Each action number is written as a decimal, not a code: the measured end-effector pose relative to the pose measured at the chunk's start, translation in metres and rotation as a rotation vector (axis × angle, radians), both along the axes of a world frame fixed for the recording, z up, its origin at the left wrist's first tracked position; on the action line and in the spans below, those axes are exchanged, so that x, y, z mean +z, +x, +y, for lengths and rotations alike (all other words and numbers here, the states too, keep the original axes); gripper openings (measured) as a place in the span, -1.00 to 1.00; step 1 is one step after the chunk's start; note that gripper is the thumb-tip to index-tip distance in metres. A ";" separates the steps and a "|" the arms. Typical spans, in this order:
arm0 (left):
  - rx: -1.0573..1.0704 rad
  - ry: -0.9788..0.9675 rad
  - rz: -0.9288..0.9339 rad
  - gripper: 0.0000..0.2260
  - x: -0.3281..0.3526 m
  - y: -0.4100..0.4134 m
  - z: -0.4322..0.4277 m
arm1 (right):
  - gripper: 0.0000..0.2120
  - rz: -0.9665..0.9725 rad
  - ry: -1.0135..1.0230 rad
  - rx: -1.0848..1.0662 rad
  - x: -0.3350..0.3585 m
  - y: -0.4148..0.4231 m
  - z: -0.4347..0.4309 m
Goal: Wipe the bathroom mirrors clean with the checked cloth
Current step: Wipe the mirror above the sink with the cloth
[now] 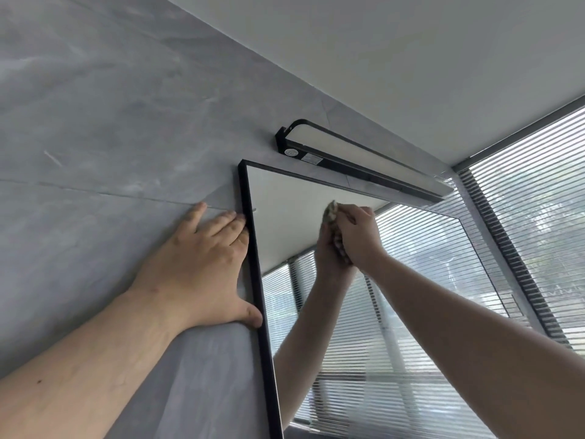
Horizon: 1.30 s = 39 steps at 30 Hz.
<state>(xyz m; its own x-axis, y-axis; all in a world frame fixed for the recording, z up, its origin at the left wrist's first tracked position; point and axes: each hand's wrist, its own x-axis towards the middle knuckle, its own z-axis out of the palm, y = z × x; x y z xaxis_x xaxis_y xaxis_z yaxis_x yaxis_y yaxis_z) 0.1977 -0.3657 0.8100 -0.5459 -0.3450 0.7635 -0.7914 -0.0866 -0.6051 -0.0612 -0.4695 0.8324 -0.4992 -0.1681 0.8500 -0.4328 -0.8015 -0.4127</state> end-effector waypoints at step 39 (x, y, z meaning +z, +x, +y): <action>0.057 0.006 -0.008 0.23 -0.002 0.000 0.001 | -0.69 0.847 -0.397 -0.307 -0.149 0.034 0.022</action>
<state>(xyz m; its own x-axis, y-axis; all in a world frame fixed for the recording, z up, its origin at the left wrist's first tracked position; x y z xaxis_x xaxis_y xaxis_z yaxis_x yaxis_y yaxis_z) 0.1978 -0.3642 0.8078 -0.5311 -0.3803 0.7572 -0.7806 -0.1280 -0.6118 -0.0274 -0.4470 0.6831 0.3270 0.2422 0.9134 -0.6736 -0.6182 0.4051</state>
